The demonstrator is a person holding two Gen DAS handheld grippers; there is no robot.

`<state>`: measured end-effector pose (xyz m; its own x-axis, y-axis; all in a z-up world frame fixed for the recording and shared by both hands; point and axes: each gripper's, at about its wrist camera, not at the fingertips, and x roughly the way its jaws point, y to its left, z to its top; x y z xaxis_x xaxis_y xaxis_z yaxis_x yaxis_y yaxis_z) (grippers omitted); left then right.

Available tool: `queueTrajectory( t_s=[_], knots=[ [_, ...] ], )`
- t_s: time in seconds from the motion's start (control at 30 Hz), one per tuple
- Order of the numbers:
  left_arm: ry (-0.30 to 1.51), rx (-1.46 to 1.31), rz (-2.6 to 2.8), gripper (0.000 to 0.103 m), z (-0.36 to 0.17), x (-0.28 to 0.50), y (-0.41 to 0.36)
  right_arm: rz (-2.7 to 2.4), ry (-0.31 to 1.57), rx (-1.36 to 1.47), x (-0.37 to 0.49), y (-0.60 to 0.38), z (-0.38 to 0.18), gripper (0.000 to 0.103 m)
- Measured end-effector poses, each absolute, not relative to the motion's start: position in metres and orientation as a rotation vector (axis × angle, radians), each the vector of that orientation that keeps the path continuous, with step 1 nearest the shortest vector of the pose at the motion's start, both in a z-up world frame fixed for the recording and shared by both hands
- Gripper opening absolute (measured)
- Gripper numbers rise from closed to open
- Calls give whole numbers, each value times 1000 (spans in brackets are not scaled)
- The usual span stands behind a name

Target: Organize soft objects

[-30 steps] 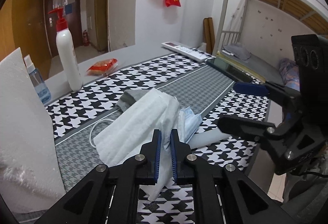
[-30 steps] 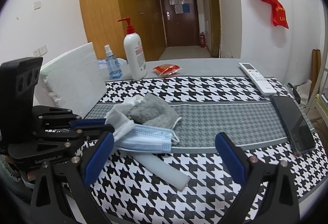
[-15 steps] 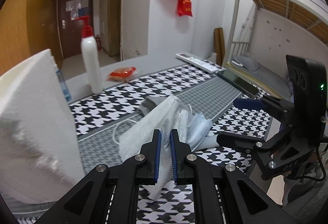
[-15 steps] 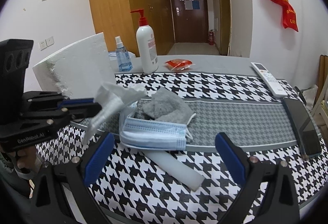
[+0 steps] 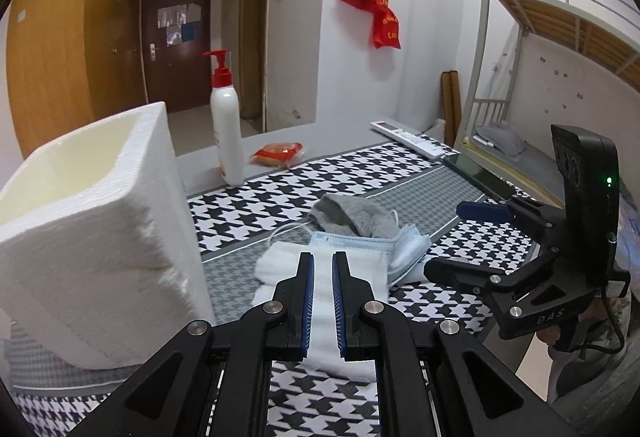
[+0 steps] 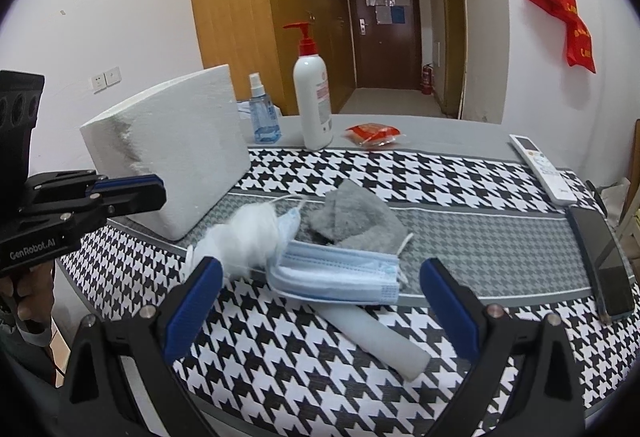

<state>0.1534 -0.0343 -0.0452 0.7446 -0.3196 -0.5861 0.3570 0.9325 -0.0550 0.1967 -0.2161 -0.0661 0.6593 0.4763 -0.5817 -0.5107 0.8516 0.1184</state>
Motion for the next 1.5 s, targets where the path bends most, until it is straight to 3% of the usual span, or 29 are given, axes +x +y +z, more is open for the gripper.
queueTrajectory(
  t_s=[0.23, 0.33, 0.4, 0.7, 0.8, 0.9, 1.5],
  knots=[
    [704, 67, -352, 12, -65, 162, -37, 561, 635, -67, 192, -215, -64, 101],
    [739, 59, -343, 26, -76, 167, -39, 557, 640, -67, 193, -216, -65, 101],
    [749, 55, -329, 49, -80, 169, -40, 557, 643, -66, 193, -217, -66, 101],
    [838, 41, -302, 52, -105, 179, -48, 559, 650, -58, 196, -218, -69, 101],
    [850, 31, -279, 63, -109, 182, -49, 557, 650, -57, 196, -218, -69, 101],
    [857, 40, -255, 69, -110, 183, -51, 557, 651, -52, 196, -220, -69, 101],
    [905, 74, -210, 69, -124, 194, -57, 558, 661, -38, 197, -226, -73, 101]
  ],
)
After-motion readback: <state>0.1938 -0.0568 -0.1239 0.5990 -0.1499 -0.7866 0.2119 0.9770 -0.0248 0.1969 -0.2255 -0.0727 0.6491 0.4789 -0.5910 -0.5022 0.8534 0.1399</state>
